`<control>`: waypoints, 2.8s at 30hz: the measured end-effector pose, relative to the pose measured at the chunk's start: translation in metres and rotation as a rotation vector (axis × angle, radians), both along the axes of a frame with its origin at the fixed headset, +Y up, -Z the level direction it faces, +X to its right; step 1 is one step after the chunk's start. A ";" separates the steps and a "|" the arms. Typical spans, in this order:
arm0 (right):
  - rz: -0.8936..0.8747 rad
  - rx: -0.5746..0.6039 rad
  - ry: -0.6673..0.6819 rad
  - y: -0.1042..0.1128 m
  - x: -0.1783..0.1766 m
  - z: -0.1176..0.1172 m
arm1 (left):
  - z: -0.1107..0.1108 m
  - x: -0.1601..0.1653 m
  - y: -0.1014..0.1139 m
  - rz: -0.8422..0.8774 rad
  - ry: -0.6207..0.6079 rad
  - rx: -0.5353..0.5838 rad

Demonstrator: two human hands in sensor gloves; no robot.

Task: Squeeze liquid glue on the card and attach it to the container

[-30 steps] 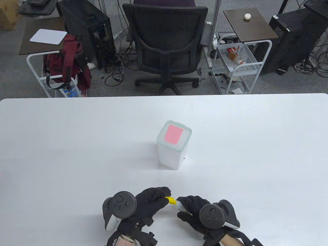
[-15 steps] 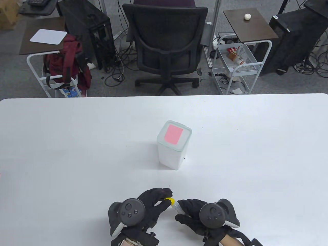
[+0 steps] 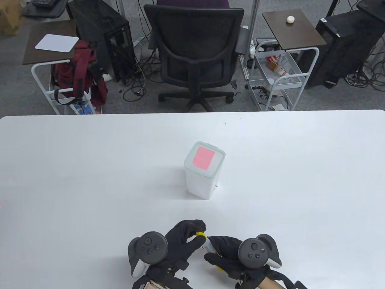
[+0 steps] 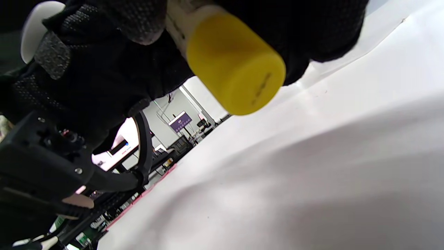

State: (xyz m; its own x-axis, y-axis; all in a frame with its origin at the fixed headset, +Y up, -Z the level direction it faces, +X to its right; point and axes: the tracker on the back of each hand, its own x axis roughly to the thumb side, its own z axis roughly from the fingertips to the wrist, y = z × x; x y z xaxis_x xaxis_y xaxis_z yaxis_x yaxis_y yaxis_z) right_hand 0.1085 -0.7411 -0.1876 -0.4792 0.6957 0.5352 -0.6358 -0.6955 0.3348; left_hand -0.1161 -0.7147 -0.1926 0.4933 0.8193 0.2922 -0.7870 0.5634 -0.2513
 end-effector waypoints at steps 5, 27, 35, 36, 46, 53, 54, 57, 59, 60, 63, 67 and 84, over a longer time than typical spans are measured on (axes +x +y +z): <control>-0.031 0.022 -0.026 0.002 0.002 0.001 | 0.000 0.003 -0.003 0.002 -0.020 -0.019; -0.021 0.016 -0.014 -0.004 0.002 0.000 | -0.003 0.009 -0.009 0.180 -0.187 -0.147; -0.017 0.066 -0.024 0.000 0.002 0.002 | -0.004 0.003 -0.011 0.143 -0.108 -0.121; -0.019 0.067 -0.028 0.000 0.002 0.003 | -0.005 0.002 -0.009 0.138 -0.126 -0.100; -0.012 0.069 -0.010 -0.002 0.000 0.002 | -0.007 0.001 -0.013 0.122 -0.131 -0.115; -0.038 0.040 -0.018 -0.005 0.001 0.000 | -0.007 0.001 -0.011 0.140 -0.177 -0.105; -0.045 0.036 -0.020 -0.005 0.001 -0.001 | -0.007 0.002 -0.013 0.147 -0.180 -0.120; -0.057 0.038 -0.029 -0.004 0.004 -0.001 | -0.008 0.002 -0.017 0.137 -0.123 -0.139; -0.032 0.045 -0.023 -0.004 0.005 -0.001 | -0.009 0.001 -0.016 0.124 -0.124 -0.121; -0.035 0.043 -0.025 -0.005 0.005 -0.001 | -0.009 0.002 -0.015 0.113 -0.128 -0.109; -0.028 0.038 -0.035 -0.006 0.005 -0.001 | -0.009 0.002 -0.013 0.097 -0.175 -0.087; -0.056 0.033 -0.025 -0.005 0.004 -0.001 | -0.011 0.001 -0.018 0.172 -0.218 -0.138; -0.038 0.049 -0.032 -0.005 0.005 -0.001 | -0.008 0.004 -0.017 0.085 -0.159 -0.086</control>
State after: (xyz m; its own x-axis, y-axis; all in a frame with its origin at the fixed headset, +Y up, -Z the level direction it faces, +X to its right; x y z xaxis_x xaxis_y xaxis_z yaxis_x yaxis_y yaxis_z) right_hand 0.1138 -0.7466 -0.1890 -0.4706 0.6872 0.5534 -0.6719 -0.6856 0.2800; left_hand -0.1118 -0.7316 -0.2011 0.3749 0.8813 0.2875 -0.7774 0.4679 -0.4204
